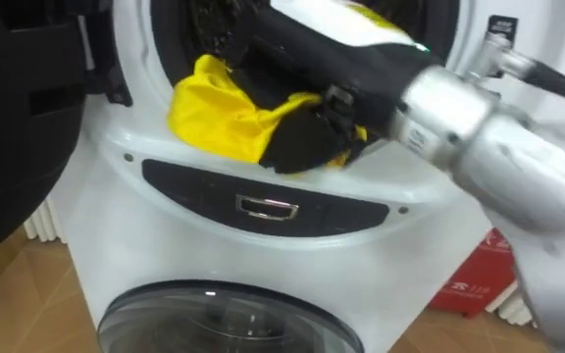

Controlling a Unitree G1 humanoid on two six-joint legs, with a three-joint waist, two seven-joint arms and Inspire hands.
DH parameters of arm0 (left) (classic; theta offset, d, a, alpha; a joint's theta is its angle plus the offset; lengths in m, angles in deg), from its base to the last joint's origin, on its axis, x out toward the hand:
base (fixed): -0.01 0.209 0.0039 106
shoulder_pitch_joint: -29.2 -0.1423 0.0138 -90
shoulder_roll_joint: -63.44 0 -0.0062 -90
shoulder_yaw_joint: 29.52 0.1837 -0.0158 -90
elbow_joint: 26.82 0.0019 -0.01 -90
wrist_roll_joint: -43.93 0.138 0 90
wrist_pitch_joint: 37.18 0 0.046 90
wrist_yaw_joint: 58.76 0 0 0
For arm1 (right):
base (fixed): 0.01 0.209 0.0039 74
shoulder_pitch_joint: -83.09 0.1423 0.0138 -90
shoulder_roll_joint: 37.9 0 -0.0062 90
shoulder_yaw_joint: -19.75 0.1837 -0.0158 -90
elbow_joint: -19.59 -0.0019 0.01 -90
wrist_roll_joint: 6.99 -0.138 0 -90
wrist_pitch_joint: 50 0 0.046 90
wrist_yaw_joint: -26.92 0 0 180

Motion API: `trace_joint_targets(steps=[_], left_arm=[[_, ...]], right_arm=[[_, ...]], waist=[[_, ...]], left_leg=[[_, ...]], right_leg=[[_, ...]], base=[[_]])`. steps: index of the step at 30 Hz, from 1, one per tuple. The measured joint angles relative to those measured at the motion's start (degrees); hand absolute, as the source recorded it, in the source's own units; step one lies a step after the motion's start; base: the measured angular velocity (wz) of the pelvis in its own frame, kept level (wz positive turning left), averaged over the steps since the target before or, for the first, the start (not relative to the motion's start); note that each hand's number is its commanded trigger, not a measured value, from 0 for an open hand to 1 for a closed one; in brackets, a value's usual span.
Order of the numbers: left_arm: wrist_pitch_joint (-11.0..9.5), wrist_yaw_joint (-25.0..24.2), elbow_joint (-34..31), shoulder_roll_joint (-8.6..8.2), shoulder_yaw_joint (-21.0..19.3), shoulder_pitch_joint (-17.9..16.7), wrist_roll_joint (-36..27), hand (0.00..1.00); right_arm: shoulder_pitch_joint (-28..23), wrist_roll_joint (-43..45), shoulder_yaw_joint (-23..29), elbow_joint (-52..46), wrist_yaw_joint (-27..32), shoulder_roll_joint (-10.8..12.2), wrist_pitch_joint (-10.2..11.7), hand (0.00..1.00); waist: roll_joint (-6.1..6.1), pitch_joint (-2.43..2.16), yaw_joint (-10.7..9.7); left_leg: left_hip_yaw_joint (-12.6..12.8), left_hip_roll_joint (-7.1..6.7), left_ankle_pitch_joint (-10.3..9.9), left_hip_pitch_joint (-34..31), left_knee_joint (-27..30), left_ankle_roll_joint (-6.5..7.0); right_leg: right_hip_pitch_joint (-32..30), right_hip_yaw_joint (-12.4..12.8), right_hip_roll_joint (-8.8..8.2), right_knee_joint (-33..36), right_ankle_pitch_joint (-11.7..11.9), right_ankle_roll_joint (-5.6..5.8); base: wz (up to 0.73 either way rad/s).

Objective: Pick clothes from washing machine

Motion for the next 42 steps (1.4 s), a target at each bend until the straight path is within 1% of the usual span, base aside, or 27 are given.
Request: trace_joint_targets(steps=[1,3,4,6,8,10,11,12,13,14,16,18,19,22,24,28,30,32,34,36,37,38,39,42], left_arm=[[-0.03,0.00,0.00,-0.08,-0.12,-0.21,0.00,0.00],[-0.38,0.01,0.04,-0.12,-1.04,-0.62,-0.02,0.00],[-0.41,0.02,0.03,-0.12,-1.15,-0.68,-0.04,0.00],[-0.88,0.02,0.08,-0.15,-1.55,-0.69,-0.06,0.00],[-1.47,0.02,0.15,-0.28,-1.67,-0.80,-0.04,0.00],[-1.59,0.02,0.41,-0.35,-2.12,-1.17,0.10,0.00],[-1.61,-0.02,0.64,-0.31,-2.45,-1.23,0.20,0.00],[-1.73,-0.05,0.66,-0.42,-3.14,-1.46,0.20,0.00],[-1.80,-0.05,0.68,-0.43,-3.28,-1.63,0.10,0.00],[-2.02,-0.05,0.77,-0.49,-3.30,-2.04,-0.04,0.00],[-2.15,-0.04,0.81,-0.81,-3.31,-2.78,-0.05,0.00],[-2.43,0.03,0.73,-1.44,-3.31,-3.29,-0.06,0.00],[-2.44,0.07,0.72,-1.60,-3.30,-3.40,-0.06,0.00],[-2.75,0.22,0.68,-2.21,-3.31,-3.36,0.38,0.00],[-3.38,0.70,0.75,-2.23,-3.92,-3.40,0.44,0.00],[-3.75,2.23,1.19,-2.30,-5.53,-3.41,0.44,0.00],[-3.76,2.73,1.72,-2.31,-6.05,-3.43,0.43,0.00],[-3.74,2.74,1.91,-2.37,-6.78,-3.57,0.42,0.00],[-3.83,2.77,1.73,-2.37,-7.35,-3.64,0.44,0.00],[-3.68,2.84,1.30,-2.21,-7.64,-3.64,0.41,0.00],[-3.65,2.84,1.33,-2.11,-7.64,-3.47,0.39,0.00],[-3.60,2.84,1.34,-1.95,-7.65,-3.04,0.39,0.00],[-3.58,2.92,1.32,-1.92,-7.61,-2.48,0.37,0.00],[-3.20,2.99,1.20,-1.57,-6.27,-0.78,0.21,0.00]], right_arm=[[-0.37,-0.47,0.76,-0.25,0.23,-0.04,0.20,1.00],[-2.69,-2.54,4.58,-1.83,1.71,-0.04,0.97,1.00],[-3.09,-3.03,5.21,-1.91,2.04,-0.04,1.24,1.00],[-6.29,-4.33,8.10,-3.16,3.09,0.01,1.82,1.00],[-8.43,-5.90,10.27,-3.86,3.65,0.05,2.42,1.00],[-9.03,-6.33,11.43,-3.84,4.59,0.04,2.91,1.00],[-10.04,-6.56,13.29,-3.89,5.42,0.04,3.63,1.00],[-10.91,-6.73,15.35,-3.85,6.72,0.05,3.99,1.00],[-11.18,-7.14,16.36,-3.77,7.50,0.04,4.06,1.00],[-11.59,-8.01,18.25,-3.62,9.35,0.04,4.44,1.00],[-11.97,-8.98,20.43,-3.27,12.38,0.04,5.16,1.00],[-14.34,-11.22,23.89,-3.07,17.22,0.04,6.02,1.00],[-14.89,-11.67,24.34,-2.86,18.48,0.04,6.11,1.00],[-19.11,-12.39,27.40,-1.25,23.28,0.06,7.50,1.00],[-23.63,-12.39,30.27,0.29,26.77,0.27,8.24,1.00],[-28.15,-12.32,32.61,3.13,31.87,0.37,8.15,1.00],[-30.37,-12.86,33.45,3.86,34.23,0.41,8.14,1.00],[-31.86,-14.01,34.41,4.74,35.05,0.48,8.15,1.00],[-34.19,-14.00,35.86,5.64,36.07,0.57,8.10,1.00],[-37.95,-13.96,37.00,5.60,36.35,1.63,8.08,1.00],[-38.67,-14.06,37.00,5.60,36.42,1.98,8.04,1.00],[-40.10,-14.05,36.99,5.60,36.43,2.69,8.01,1.00],[-40.86,-14.07,36.98,5.60,36.42,3.35,7.90,1.00],[-41.28,-14.07,36.55,5.71,36.40,4.02,6.98,1.00]], waist=[[0.14,-0.08,-0.27],[0.33,-0.18,-1.06],[0.36,-0.18,-1.31],[0.37,-0.17,-1.79],[0.41,-0.16,-2.50],[0.44,-0.16,-3.17],[0.43,-0.17,-3.44],[0.46,-0.18,-3.53],[0.50,-0.19,-3.62],[0.66,-0.19,-3.61],[0.96,-0.24,-4.58],[1.32,-0.30,-5.61],[1.41,-0.33,-6.00],[1.98,-0.55,-6.89],[2.17,-0.48,-7.71],[2.36,-0.35,-8.22],[2.31,-0.28,-8.49],[2.13,-0.25,-9.26],[1.96,-0.19,-9.31],[1.81,-0.11,-9.86],[1.75,-0.10,-9.99],[1.71,-0.08,-10.03],[1.77,-0.09,-10.01],[2.06,0.02,-9.98]], left_leg=[[0.13,0.02,0.00,0.03,0.02,0.01],[0.41,0.10,0.00,0.24,0.05,0.01],[0.50,0.13,0.00,0.36,0.04,0.00],[0.63,0.17,-0.01,0.67,0.02,0.00],[0.65,0.15,-0.01,0.65,0.00,0.00],[0.82,0.17,-0.02,0.84,-0.05,-0.01],[0.85,0.22,-0.07,0.87,-0.05,-0.04],[0.92,0.27,-0.20,1.03,0.00,-0.09],[1.12,0.34,-0.25,1.15,0.05,-0.11],[1.74,0.50,-0.39,1.25,0.07,-0.13],[1.92,0.56,-0.51,1.01,0.13,-0.13],[2.01,0.55,-0.62,0.96,0.12,-0.13],[2.05,0.55,-0.66,0.96,0.14,-0.13],[2.38,0.56,-0.74,1.04,0.12,-0.13],[2.37,0.57,-0.74,1.04,0.10,-0.12],[3.12,0.76,-0.78,1.28,-0.09,-0.18],[4.10,1.01,-0.92,1.65,-0.27,-0.39],[4.27,1.08,-0.97,1.76,-0.36,-0.46],[4.85,1.16,-0.97,1.86,-0.35,-0.48],[5.52,1.17,-0.98,1.98,-0.29,-0.49],[5.67,1.17,-0.98,2.05,-0.28,-0.49],[6.27,1.17,-0.98,2.16,-0.24,-0.49],[7.43,1.23,-0.98,2.20,-0.24,-0.49],[10.03,1.65,-1.04,2.17,-0.24,-0.59]], right_leg=[[0.01,0.07,0.00,0.03,0.03,0.00],[0.10,0.35,0.08,0.18,0.07,-0.04],[0.15,0.43,0.11,0.21,0.07,-0.05],[0.35,0.71,0.22,0.20,0.09,-0.07],[0.34,0.74,0.23,0.18,0.09,-0.08],[0.33,1.13,0.50,0.10,0.10,-0.09],[0.39,1.18,0.54,-0.02,0.12,-0.11],[0.43,1.34,0.54,-0.09,0.12,-0.11],[0.40,1.46,0.56,-0.10,0.12,-0.11],[0.28,1.95,0.69,-0.05,0.14,-0.14],[0.23,2.11,0.73,-0.06,0.15,-0.15],[0.21,2.14,0.73,-0.14,0.14,-0.14],[0.22,2.20,0.73,-0.14,0.14,-0.14],[0.17,2.62,0.76,-0.14,0.14,-0.14],[0.13,2.67,0.79,-0.16,0.14,-0.14],[-0.40,3.54,1.10,-0.07,0.14,-0.15],[-0.93,4.88,1.55,-0.07,0.17,-0.29],[-0.92,5.10,1.66,-0.09,0.16,-0.30],[-1.06,5.76,1.75,-0.18,0.16,-0.31],[-1.07,6.25,1.75,-0.22,0.15,-0.31],[-1.08,6.52,1.78,-0.22,0.15,-0.32],[-1.18,7.23,1.86,-0.18,0.16,-0.32],[-1.76,8.15,1.98,-0.10,0.16,-0.32],[-2.83,10.38,2.45,0.41,0.69,-0.41]], base=[[-0.08],[-0.06],[-0.07],[-0.05],[0.00],[-0.04],[-0.04],[-0.04],[-0.12],[-0.15],[-0.08],[0.00],[-0.04],[-0.05],[0.00],[-0.12],[-0.21],[-0.11],[-0.16],[-0.15],[-0.21],[-0.31],[-0.38],[-0.51]])
